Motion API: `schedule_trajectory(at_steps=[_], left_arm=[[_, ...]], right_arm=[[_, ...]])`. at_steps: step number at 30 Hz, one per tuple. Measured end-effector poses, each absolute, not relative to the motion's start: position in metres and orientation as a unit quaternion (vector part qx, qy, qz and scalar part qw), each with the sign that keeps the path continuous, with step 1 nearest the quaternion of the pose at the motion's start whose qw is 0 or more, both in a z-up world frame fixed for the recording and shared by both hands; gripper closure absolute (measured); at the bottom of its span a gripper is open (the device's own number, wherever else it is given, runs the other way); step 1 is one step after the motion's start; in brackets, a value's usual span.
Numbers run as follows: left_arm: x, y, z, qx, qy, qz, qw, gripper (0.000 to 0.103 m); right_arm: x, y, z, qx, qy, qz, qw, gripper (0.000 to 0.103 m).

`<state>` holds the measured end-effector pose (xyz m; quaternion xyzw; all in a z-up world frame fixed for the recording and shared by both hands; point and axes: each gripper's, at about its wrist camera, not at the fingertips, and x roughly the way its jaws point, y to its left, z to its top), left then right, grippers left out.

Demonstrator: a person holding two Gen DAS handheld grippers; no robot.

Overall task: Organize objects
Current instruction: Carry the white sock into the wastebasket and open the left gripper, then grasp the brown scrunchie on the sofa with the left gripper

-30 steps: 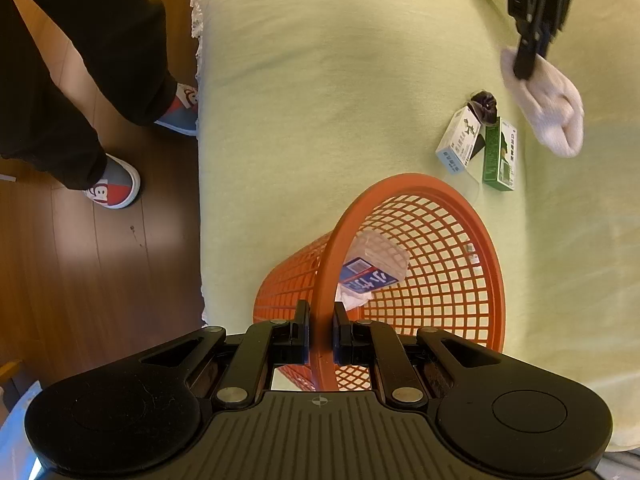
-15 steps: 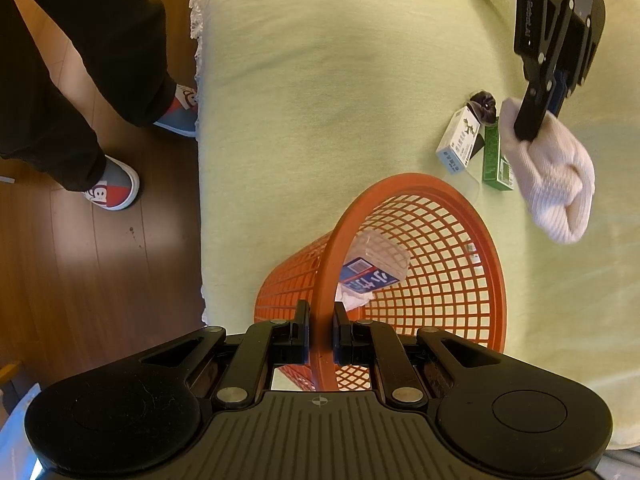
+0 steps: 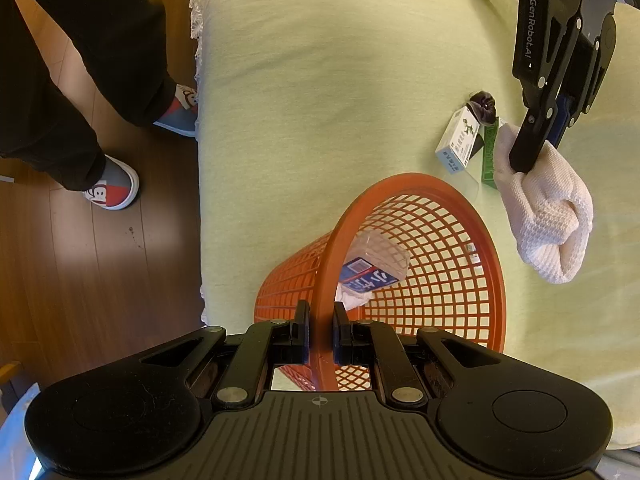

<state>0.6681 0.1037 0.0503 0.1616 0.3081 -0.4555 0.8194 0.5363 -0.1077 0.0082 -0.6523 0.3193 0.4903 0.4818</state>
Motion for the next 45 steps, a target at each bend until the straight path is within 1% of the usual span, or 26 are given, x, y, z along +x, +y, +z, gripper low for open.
schedule_trajectory(at_steps=[11,13,14,19,29,37,40,42,43,44,45], left_arm=[[0.665,0.096,0.052,0.158,0.302,-0.468,0.816,0.090],[0.665,0.092,0.053,0.151,0.301,-0.472,0.815,0.090],[0.665,0.089,0.053,0.149,0.301,-0.473,0.815,0.087],[0.666,0.085,0.052,0.141,0.304,-0.472,0.816,0.086],[0.671,0.125,0.045,0.146,0.335,-0.416,0.833,0.085],[0.667,0.158,0.032,0.146,0.364,-0.369,0.843,0.080],[0.664,0.170,0.026,0.144,0.377,-0.352,0.845,0.074],[0.662,0.178,0.022,0.146,0.384,-0.338,0.847,0.068],[0.661,0.181,0.019,0.149,0.387,-0.331,0.848,0.066],[0.660,0.184,0.016,0.151,0.391,-0.323,0.848,0.062],[0.660,0.186,0.012,0.153,0.395,-0.317,0.849,0.056]], right_arm=[[0.536,-0.108,0.008,-0.650,0.322,0.489,0.484,0.096],[0.536,-0.108,0.008,-0.650,0.323,0.488,0.484,0.096],[0.536,-0.109,0.008,-0.650,0.324,0.488,0.484,0.096],[0.535,-0.108,0.009,-0.650,0.326,0.488,0.483,0.096],[0.536,-0.109,0.009,-0.646,0.331,0.486,0.487,0.096],[0.536,-0.109,0.010,-0.644,0.332,0.487,0.488,0.096],[0.536,-0.109,0.010,-0.642,0.334,0.485,0.491,0.096],[0.536,-0.108,0.010,-0.639,0.336,0.484,0.494,0.096],[0.535,-0.109,0.010,-0.637,0.338,0.483,0.496,0.096],[0.535,-0.109,0.010,-0.635,0.340,0.483,0.498,0.096],[0.535,-0.108,0.010,-0.634,0.341,0.483,0.499,0.096]])
